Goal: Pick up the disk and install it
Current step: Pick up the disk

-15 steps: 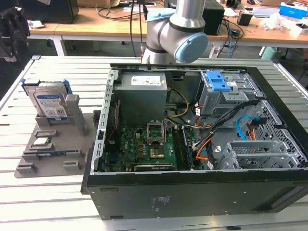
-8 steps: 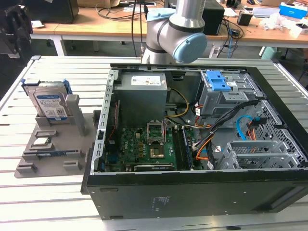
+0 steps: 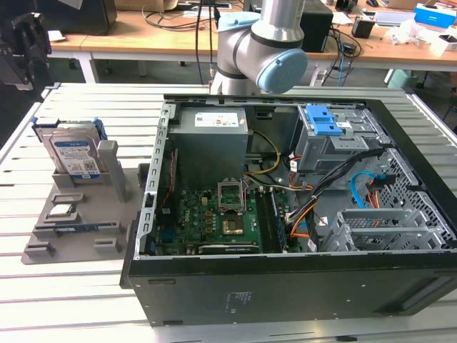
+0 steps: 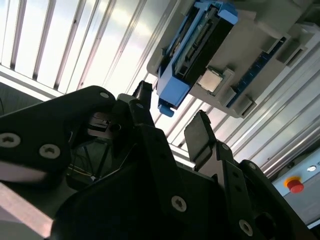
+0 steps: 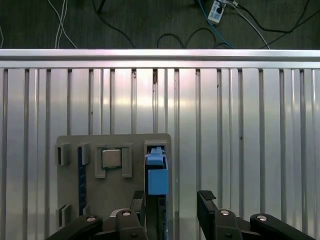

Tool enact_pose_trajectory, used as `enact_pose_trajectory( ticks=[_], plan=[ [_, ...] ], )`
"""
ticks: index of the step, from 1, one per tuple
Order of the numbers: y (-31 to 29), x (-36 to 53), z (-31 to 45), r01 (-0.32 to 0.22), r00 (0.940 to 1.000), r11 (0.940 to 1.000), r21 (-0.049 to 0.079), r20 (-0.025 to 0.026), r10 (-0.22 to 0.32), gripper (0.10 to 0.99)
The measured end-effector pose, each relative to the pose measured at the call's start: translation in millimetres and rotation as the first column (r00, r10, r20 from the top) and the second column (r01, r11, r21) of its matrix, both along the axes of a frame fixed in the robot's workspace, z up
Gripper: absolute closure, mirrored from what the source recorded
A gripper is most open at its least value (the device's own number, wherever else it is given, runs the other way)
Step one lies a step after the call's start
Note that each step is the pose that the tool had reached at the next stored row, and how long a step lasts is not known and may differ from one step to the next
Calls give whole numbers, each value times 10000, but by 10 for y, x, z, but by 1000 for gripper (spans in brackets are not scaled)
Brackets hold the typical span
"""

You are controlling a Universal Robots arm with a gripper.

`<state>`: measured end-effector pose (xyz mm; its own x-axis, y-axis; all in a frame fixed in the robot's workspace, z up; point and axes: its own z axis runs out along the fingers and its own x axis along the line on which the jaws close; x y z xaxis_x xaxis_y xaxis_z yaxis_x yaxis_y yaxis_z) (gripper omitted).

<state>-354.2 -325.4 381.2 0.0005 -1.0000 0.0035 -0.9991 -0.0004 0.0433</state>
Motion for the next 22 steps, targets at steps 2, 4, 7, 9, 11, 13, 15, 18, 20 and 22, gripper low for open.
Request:
enact_pose_trajectory(
  ticks=[2,4,7,9,11,13,15,18,20,22],
  plan=[
    [0,3,-15,0,10000,10000,-1,0,0,545],
    [0,5,-22,-1,10000,10000,0,-1,1,545],
    [0,9,-36,-1,10000,10000,0,-1,1,545],
    [0,11,-46,-1,10000,10000,-1,-1,1,545],
    [1,15,-56,-1,10000,10000,1,1,1,545],
    [6,25,-70,-1,10000,10000,0,-1,1,545],
    [10,31,-86,-1,10000,10000,1,1,1,545],
    [15,38,-130,0,10000,10000,0,0,0,545],
    [15,38,-178,-1,10000,10000,-1,0,1,545],
    [9,37,-243,0,10000,10000,-2,-1,0,545]
  ],
)
